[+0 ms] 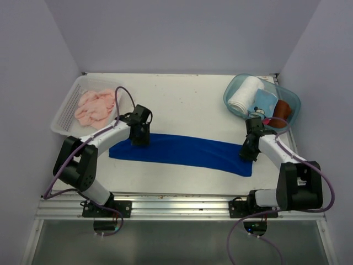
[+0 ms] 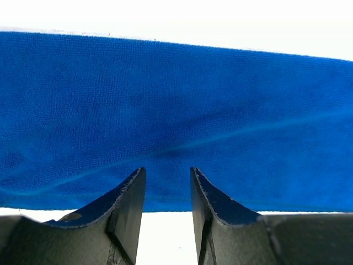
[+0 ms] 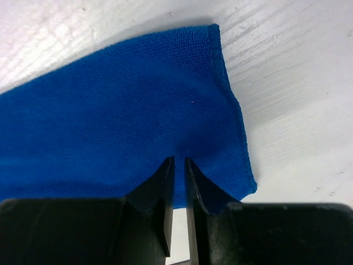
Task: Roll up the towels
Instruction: Fold the towel
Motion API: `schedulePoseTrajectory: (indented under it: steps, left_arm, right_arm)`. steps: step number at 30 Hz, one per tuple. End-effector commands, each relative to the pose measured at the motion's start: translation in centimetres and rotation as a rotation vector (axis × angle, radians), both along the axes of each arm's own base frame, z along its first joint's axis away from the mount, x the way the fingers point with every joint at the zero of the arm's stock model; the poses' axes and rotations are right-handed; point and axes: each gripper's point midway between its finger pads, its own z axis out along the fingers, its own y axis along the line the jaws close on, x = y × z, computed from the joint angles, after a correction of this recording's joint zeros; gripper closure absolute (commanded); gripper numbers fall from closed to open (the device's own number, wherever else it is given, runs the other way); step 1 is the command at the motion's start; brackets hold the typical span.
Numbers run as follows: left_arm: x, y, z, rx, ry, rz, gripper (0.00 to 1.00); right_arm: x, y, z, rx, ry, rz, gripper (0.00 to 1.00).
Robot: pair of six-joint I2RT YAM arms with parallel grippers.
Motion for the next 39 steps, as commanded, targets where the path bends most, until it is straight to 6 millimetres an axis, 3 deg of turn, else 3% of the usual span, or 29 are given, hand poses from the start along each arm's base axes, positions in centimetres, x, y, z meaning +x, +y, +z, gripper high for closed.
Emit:
schedulePoseTrajectory:
  steps: [1, 8, 12, 18, 20, 23, 28, 35, 39]
  left_arm:
    - [0.5, -0.1, 0.2, -0.013, -0.029, 0.000, 0.58]
    - [-3.6, 3.0, -3.9, 0.118, 0.122, 0.017, 0.59]
    - [-4.6, 4.5, -3.6, 0.156, 0.128, 0.065, 0.59]
    - [-3.2, 6.0, -1.1, 0.166, 0.064, 0.108, 0.59]
    - [-2.3, 5.3, 0.2, 0.136, 0.039, 0.080, 0.60]
    - [-0.7, 3.3, 2.7, 0.032, -0.037, 0.028, 0.60]
    - [1.6, 1.0, 4.6, -0.060, -0.090, -0.002, 0.59]
    - [3.7, 0.1, 3.0, -0.057, -0.062, -0.002, 0.61]
    - [3.2, -0.3, 1.2, -0.057, -0.008, -0.031, 0.61]
  right_arm:
    - [0.1, 0.2, -0.6, 0.006, 0.028, 0.024, 0.82]
    - [-0.8, -1.1, -2.1, -0.062, 0.122, -0.011, 0.81]
    - [-0.8, -1.6, -1.3, -0.082, 0.084, -0.034, 0.76]
    - [-0.3, -1.6, 0.1, -0.069, 0.034, -0.031, 0.75]
    - [0.0, -1.8, 0.9, -0.073, 0.003, -0.036, 0.72]
    - [0.1, -2.6, 2.0, -0.097, -0.034, -0.070, 0.60]
    - [-0.1, -3.4, 1.4, -0.081, -0.004, -0.102, 0.48]
    - [-0.3, -3.1, -0.6, -0.054, 0.035, -0.088, 0.46]
    - [0.4, -2.6, -1.9, -0.022, 0.019, -0.061, 0.50]
